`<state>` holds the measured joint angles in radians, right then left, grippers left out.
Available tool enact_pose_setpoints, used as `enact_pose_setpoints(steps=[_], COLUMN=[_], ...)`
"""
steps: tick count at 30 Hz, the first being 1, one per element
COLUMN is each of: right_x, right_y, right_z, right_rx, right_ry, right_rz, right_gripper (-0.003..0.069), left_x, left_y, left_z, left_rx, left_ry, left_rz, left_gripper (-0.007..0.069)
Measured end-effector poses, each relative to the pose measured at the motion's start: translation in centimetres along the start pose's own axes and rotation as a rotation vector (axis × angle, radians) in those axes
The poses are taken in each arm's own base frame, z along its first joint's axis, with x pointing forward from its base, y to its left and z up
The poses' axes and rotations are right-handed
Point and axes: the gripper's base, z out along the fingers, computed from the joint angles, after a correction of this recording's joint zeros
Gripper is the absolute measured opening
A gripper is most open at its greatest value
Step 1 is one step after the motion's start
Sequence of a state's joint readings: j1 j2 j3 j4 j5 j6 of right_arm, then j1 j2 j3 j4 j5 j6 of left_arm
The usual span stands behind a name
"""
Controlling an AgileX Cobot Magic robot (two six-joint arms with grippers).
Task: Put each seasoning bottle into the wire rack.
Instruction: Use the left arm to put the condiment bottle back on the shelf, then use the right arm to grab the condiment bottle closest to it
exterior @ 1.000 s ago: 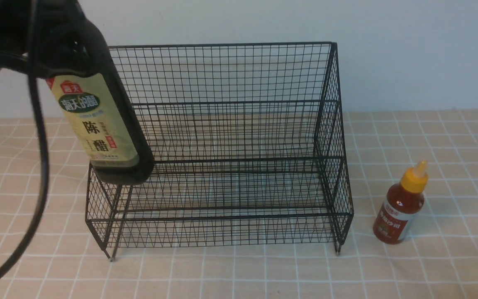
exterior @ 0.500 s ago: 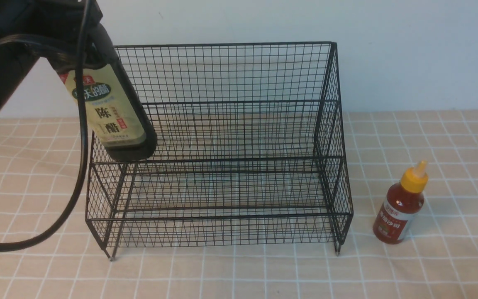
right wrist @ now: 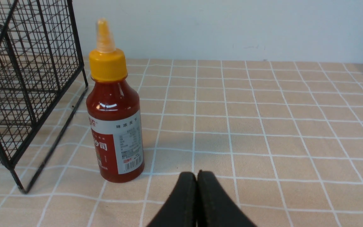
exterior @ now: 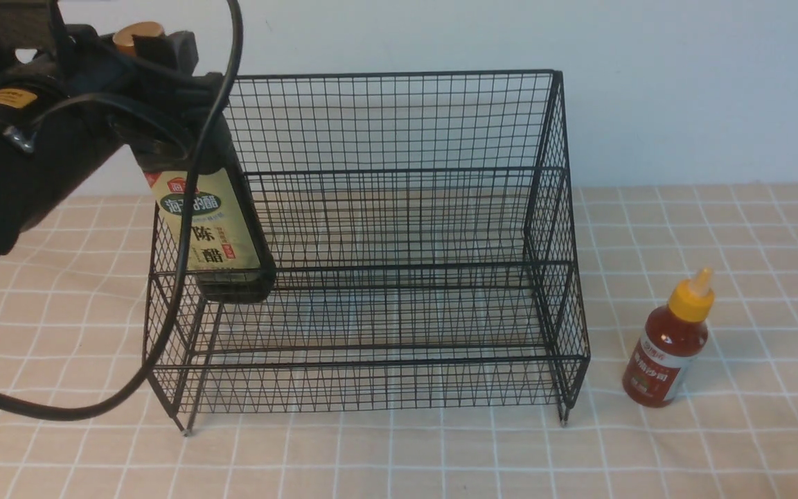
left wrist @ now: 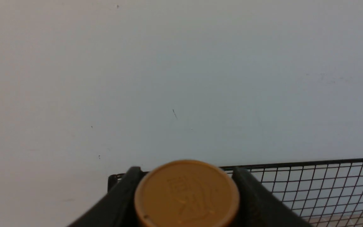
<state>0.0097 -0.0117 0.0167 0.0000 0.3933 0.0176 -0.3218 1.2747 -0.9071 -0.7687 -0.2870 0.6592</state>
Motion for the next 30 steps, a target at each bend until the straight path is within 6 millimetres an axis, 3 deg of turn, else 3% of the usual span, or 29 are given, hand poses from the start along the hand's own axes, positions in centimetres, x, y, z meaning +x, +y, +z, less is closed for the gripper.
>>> enact_pose_setpoints(steps=[5,11,18,23,30], right_x=[0.0,0.0,0.0,0.0,0.0], right_y=[0.0,0.0,0.0,0.0,0.0], right_z=[0.0,0.0,0.0,0.0,0.0], right_rx=[0.0,0.0,0.0,0.0,0.0], right_ry=[0.0,0.0,0.0,0.0,0.0], right_rz=[0.0,0.0,0.0,0.0,0.0], right_gripper=[-0.0012,-0.0012,-0.0012,-0.0012,-0.0012], left_x=[0.9,3.8,3.9,4.4,3.7], left_y=[-0.3,-0.7,-0.8,-1.6,-2.3], left_z=[0.6,2.4,2.8,2.2,0.9], left_rx=[0.02,0.045,0.053,0.146,0.239], left_ry=[0.052,0.178,0.188,0.281,0.336], left_rz=[0.009,0.024,0.034,0.066,0.072], left_gripper=[0.0311,0.0311,0.0321,0.0434,0.0444])
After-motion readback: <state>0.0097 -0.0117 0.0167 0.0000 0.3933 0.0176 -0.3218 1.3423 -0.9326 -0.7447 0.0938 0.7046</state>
